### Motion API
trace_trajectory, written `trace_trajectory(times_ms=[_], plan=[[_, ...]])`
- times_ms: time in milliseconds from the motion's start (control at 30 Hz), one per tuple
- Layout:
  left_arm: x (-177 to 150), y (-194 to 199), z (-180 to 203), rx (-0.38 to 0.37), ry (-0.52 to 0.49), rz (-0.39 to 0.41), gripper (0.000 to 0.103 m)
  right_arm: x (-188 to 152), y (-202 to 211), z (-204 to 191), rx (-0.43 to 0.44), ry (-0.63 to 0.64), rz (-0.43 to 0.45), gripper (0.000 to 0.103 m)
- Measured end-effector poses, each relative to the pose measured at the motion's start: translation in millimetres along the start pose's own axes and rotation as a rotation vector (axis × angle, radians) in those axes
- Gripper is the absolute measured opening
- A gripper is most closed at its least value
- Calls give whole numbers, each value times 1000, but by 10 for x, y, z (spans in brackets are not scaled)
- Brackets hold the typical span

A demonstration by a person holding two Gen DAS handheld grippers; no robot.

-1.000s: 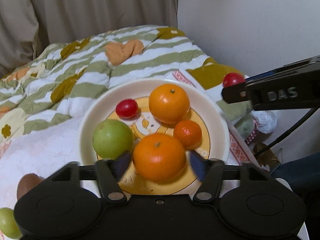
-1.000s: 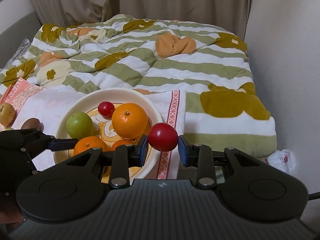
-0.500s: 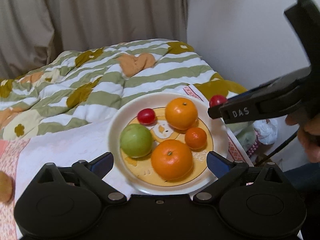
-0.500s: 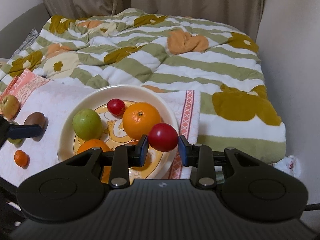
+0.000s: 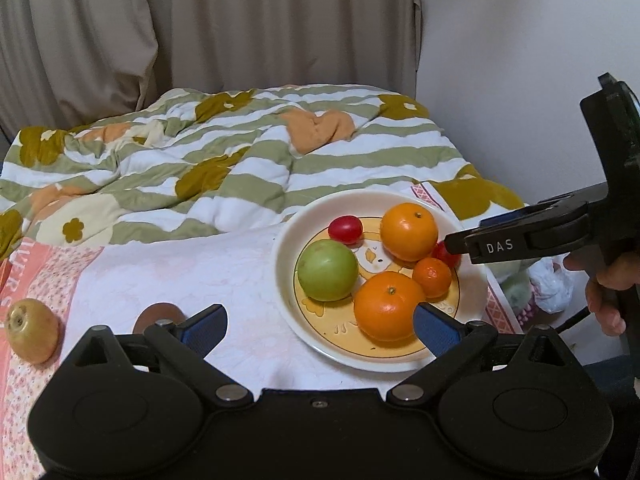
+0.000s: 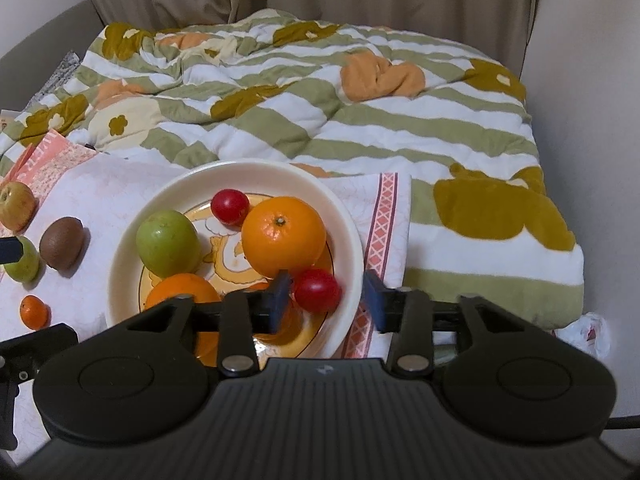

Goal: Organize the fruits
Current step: 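Open the left tool over the bowl while the right tool releases the tomato there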

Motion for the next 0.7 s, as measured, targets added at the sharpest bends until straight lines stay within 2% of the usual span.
trace_trajectory(times_ms=[33,67,100,433,700], plan=[[-5,17,9,3,-1,1,101,2,21,-4,-3,1,3,96],[-9,33,7,4,-3,2,101,-1,52,-5,-8,-1,13,102],[-12,51,5,4,-3,4,101,-6,89,-8,-13,-2,27,103],[-42,361,26,5,11,56,101,-91,498,-120,-37,23,73,103],[-124,855,-68,36,73,142,101,-110,969,-263,-14,24,110,103]])
Point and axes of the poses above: each gripper's, at about its wrist camera, not at the fingertips, and y roughly against the way its jaws point, z to its right, x to its top, the point moved 1 cm from there along -y, roughly the way its jaws point, and after that the axes turned 5 degrees about y, right-handed, at the moved point
